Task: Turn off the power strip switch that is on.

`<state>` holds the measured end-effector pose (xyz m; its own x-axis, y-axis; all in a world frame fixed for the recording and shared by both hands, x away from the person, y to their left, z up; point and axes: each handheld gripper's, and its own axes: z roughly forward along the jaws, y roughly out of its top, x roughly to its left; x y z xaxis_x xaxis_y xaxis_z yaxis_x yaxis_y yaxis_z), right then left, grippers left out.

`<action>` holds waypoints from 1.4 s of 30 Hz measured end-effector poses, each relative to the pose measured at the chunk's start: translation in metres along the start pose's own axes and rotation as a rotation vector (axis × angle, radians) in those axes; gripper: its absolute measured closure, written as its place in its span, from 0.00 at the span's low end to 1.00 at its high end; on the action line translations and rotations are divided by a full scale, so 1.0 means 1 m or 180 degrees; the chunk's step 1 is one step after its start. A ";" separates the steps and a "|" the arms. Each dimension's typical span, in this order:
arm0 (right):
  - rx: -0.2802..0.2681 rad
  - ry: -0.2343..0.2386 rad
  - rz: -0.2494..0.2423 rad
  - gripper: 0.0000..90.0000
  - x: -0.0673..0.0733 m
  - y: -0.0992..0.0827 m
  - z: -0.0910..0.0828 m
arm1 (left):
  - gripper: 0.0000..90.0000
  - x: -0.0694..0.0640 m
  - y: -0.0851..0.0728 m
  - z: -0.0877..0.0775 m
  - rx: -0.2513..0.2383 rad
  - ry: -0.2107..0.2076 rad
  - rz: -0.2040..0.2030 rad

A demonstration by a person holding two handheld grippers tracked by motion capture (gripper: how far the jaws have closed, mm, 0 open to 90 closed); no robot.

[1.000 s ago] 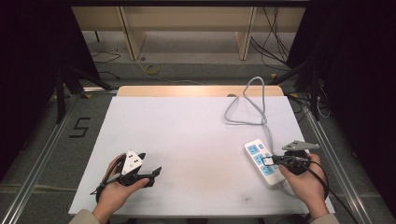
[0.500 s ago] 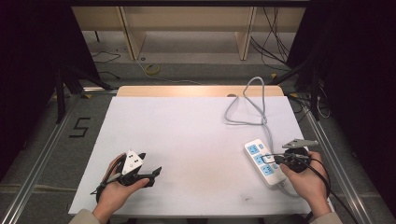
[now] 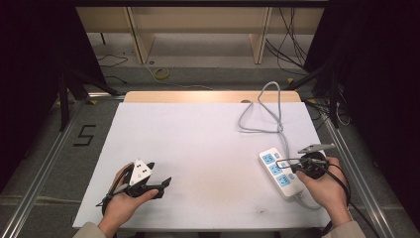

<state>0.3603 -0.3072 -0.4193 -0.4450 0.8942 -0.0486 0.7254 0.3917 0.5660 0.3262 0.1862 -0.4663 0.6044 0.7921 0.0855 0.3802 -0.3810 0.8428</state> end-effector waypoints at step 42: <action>0.0700 0.0096 0.0025 1.00 -0.003 0.022 0.015 | 0.25 0.000 0.000 0.000 0.0007 -0.0005 -0.0005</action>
<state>0.3857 -0.2981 -0.4191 -0.4520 0.8918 -0.0182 0.8245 0.4255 0.3730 0.3263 0.1861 -0.4663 0.6049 0.7919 0.0834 0.3827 -0.3810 0.8417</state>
